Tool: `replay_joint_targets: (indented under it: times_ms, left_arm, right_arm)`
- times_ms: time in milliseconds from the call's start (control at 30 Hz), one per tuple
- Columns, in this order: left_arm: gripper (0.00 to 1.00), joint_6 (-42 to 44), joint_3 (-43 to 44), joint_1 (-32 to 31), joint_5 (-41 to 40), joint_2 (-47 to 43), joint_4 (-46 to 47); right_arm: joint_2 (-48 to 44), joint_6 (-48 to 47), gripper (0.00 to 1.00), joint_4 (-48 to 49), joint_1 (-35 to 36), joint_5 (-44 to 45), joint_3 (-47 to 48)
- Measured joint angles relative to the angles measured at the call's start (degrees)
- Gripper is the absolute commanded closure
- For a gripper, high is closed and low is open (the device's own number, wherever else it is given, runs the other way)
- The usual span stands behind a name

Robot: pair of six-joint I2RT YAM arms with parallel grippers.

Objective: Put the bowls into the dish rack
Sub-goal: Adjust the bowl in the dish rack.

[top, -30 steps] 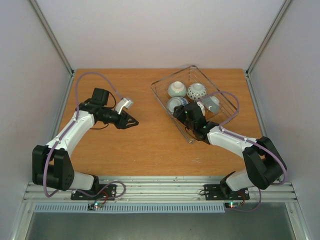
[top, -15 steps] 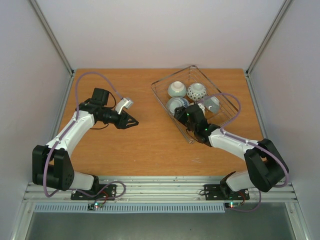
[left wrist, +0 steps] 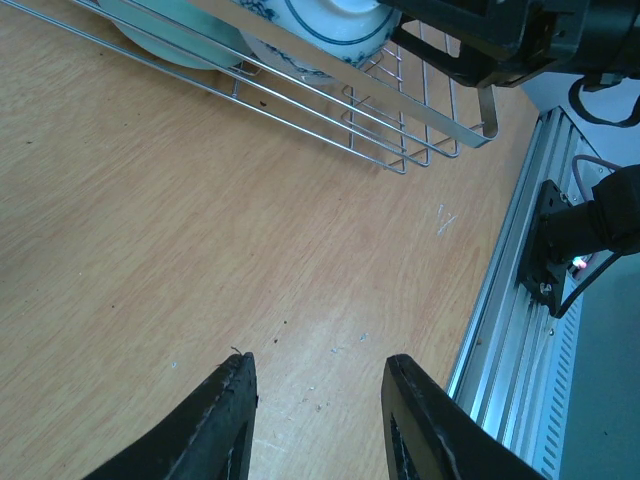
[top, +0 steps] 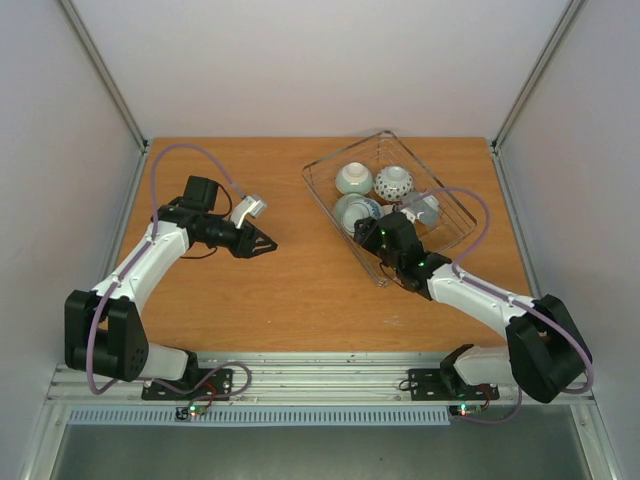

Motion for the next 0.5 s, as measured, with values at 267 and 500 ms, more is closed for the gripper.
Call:
replay_joint_targets:
  times_ms: [267, 500]
  left_arm:
    - [0.64, 0.0, 0.0, 0.0, 0.0, 0.0, 0.0]
    - [0.65, 0.0, 0.0, 0.0, 0.0, 0.0, 0.0]
  right_arm:
    - [-4.2, -2.6, 0.65, -4.8, 0.0, 0.1, 0.1]
    - [-5.5, -3.5, 0.65, -7.3, 0.0, -0.2, 0.8]
